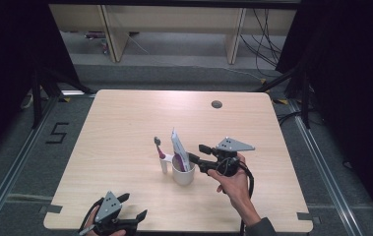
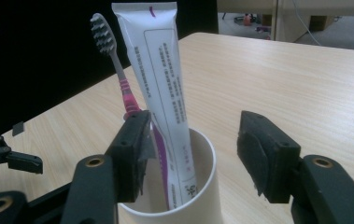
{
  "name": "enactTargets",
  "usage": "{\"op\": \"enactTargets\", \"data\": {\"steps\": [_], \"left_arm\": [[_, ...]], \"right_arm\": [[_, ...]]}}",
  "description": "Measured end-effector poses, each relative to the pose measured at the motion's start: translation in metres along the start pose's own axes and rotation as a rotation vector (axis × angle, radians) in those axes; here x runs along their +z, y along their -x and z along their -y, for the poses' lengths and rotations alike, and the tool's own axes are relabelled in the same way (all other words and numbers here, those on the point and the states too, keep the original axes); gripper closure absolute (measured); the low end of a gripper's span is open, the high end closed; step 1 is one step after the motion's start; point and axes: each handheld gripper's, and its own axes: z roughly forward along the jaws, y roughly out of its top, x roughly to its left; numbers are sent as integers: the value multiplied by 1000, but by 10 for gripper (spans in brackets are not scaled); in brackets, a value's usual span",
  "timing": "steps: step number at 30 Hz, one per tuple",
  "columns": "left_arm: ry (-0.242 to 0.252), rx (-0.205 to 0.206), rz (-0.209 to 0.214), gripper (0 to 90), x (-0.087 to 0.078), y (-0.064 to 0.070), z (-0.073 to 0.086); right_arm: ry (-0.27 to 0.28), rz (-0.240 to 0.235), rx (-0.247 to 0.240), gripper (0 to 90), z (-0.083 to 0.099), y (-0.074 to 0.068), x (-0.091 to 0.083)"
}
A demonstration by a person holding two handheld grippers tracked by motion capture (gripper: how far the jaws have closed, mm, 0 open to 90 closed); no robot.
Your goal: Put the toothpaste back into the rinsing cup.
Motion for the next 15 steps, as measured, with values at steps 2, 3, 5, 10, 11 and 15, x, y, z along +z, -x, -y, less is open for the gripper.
{"op": "enactTargets", "data": {"steps": [2,3,5,10,11,15], "left_arm": [[1,-1,0,163,0,0,0],[10,-3,6,163,1,0,0],[11,-4,6,163,1,0,0],[11,-5,5,163,1,0,0],[8,-5,4,163,0,0,0],[8,-13,0,162,2,-1,1]], "right_arm": [[-5,14,11,417,1,0,-2],[-5,18,-7,410,1,3,-3],[-12,20,13,395,1,4,-6],[-4,19,11,362,3,12,-14],[-8,24,26,354,3,12,-16],[-10,35,42,333,6,17,-23]]}}
